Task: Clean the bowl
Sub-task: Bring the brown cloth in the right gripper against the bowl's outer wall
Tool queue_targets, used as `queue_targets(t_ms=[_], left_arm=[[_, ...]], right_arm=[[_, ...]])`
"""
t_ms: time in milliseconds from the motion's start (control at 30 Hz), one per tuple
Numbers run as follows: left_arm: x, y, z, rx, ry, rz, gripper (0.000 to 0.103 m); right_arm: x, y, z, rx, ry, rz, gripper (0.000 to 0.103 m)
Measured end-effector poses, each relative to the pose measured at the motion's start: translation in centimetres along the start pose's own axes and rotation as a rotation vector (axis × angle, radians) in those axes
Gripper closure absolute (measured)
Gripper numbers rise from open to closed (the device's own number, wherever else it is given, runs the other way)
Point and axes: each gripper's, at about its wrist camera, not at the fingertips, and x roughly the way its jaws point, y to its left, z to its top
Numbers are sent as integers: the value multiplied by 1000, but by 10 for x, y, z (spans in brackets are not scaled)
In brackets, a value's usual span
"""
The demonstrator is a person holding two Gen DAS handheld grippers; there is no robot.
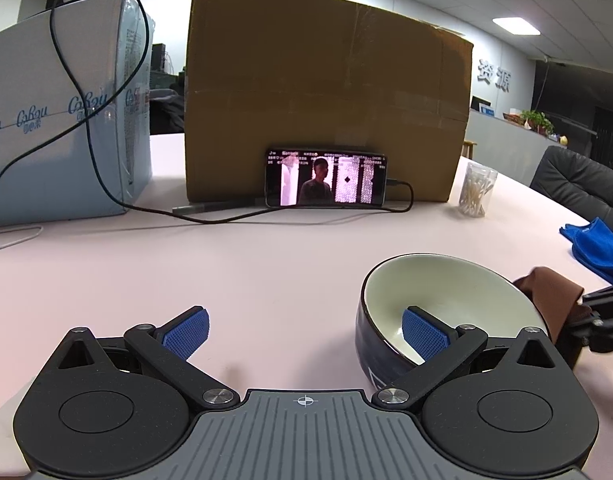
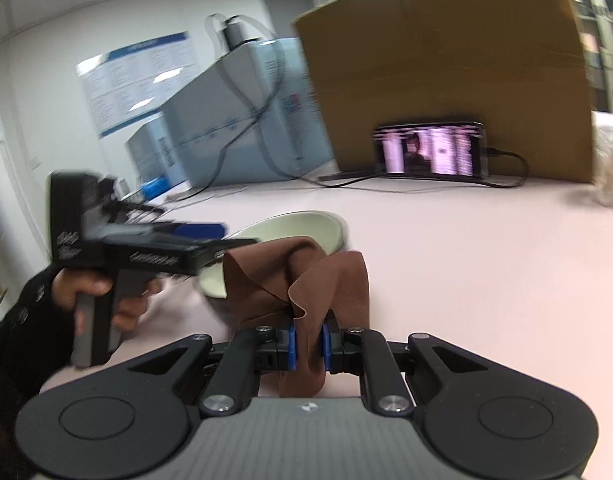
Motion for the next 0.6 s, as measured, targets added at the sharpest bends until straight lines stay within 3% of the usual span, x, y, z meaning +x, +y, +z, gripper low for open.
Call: queue_targets(t_ms=[333, 600], left_arm=[[0, -1, 0, 10, -3, -4, 0], [0, -2, 0, 12, -4, -6, 0]], right_arm=[[2, 13, -2, -84, 12, 51, 88], [5, 12, -3, -78, 16, -22, 88]])
